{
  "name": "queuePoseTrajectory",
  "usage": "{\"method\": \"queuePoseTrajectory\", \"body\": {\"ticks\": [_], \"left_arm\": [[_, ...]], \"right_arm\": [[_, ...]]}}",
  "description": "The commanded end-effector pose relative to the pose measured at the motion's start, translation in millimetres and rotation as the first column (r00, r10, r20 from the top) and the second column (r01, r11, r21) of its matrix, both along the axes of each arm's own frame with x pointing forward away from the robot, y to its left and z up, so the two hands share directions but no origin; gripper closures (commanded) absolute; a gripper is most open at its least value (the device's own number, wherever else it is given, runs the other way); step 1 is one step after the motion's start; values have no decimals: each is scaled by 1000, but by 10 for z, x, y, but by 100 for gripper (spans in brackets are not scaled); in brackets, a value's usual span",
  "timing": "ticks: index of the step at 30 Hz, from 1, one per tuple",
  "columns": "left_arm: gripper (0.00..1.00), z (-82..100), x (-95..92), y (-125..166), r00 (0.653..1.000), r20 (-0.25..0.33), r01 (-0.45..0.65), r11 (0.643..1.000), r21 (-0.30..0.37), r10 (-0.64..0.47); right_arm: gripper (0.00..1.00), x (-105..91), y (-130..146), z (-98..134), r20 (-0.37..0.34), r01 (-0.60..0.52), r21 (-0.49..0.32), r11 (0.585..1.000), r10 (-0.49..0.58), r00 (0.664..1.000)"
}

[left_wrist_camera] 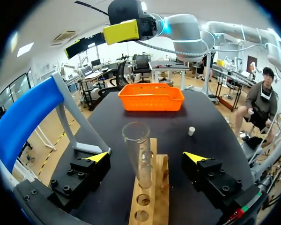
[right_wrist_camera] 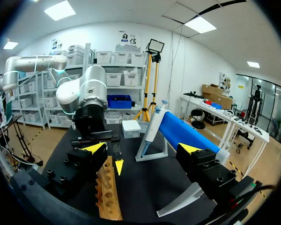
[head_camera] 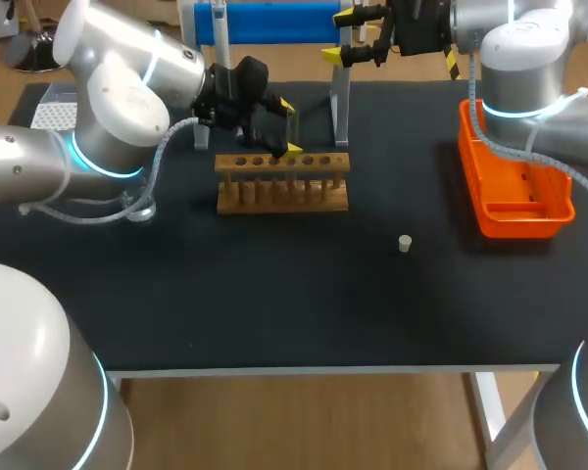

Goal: Invert the test tube, pick up the pipette, mount the tip to pipette, aspirate from beaker and dispense into the tube, eject the tip, return the pipette, and cap with the stopper.

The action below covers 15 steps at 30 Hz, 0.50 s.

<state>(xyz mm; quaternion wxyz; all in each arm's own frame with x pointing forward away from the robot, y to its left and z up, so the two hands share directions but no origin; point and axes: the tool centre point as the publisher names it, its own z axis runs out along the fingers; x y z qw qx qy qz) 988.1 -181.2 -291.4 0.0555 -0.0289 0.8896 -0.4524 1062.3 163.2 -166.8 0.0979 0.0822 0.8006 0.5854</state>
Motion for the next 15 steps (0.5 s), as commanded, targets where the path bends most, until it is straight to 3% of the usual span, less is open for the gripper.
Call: {"method": "queuePoseTrajectory", "body": {"ticks": [1, 15], "left_arm": [[0, -69, 106, -47, 1000, -9, 14, 1000, -5, -14], [0, -113, 136, -190, 999, -9, 38, 999, 4, -38]], "right_arm": [[0, 1, -9, 7, -2, -2, -2, 1000, 2, 1000], [0, 1, -9, 7, -2, -2, -2, 1000, 2, 1000]]}}
